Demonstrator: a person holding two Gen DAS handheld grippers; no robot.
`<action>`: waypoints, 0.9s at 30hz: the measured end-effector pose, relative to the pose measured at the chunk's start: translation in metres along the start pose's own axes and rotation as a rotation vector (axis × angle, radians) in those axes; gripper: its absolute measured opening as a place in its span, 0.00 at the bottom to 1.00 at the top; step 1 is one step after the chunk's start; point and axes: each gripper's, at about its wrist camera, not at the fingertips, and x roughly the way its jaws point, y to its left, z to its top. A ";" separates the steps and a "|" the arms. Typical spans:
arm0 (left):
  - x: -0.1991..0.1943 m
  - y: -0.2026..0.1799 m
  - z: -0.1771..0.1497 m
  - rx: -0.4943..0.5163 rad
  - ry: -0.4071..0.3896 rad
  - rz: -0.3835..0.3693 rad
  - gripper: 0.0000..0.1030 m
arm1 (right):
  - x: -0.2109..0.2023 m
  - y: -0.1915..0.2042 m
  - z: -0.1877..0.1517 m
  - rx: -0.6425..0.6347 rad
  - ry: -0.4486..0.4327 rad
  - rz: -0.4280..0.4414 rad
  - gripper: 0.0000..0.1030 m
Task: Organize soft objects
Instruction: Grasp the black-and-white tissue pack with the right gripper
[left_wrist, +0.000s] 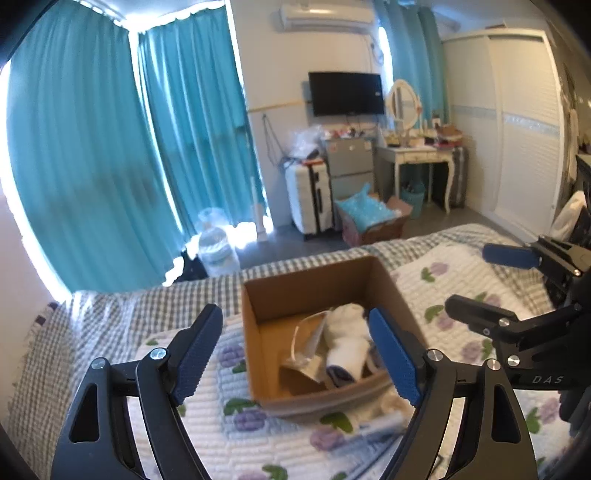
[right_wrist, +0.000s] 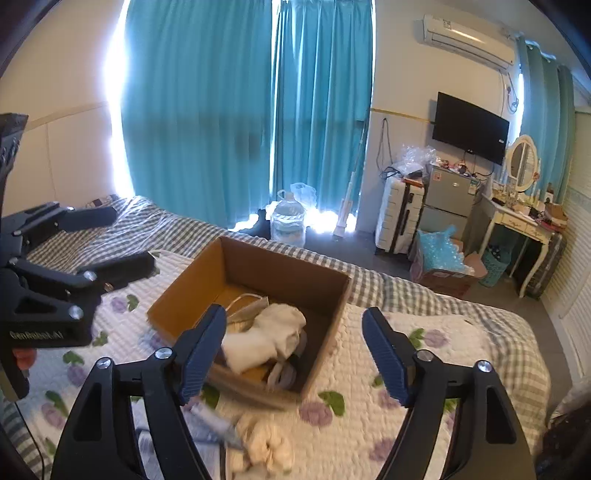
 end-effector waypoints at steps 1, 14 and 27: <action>-0.012 -0.001 -0.001 0.000 -0.011 0.002 0.81 | -0.010 0.000 -0.001 0.000 -0.001 -0.011 0.79; -0.081 0.004 -0.090 -0.077 0.013 0.015 1.00 | -0.102 0.041 -0.069 -0.009 0.052 -0.003 1.00; -0.013 0.026 -0.209 -0.177 0.222 0.156 1.00 | 0.002 0.120 -0.156 -0.081 0.226 0.143 1.00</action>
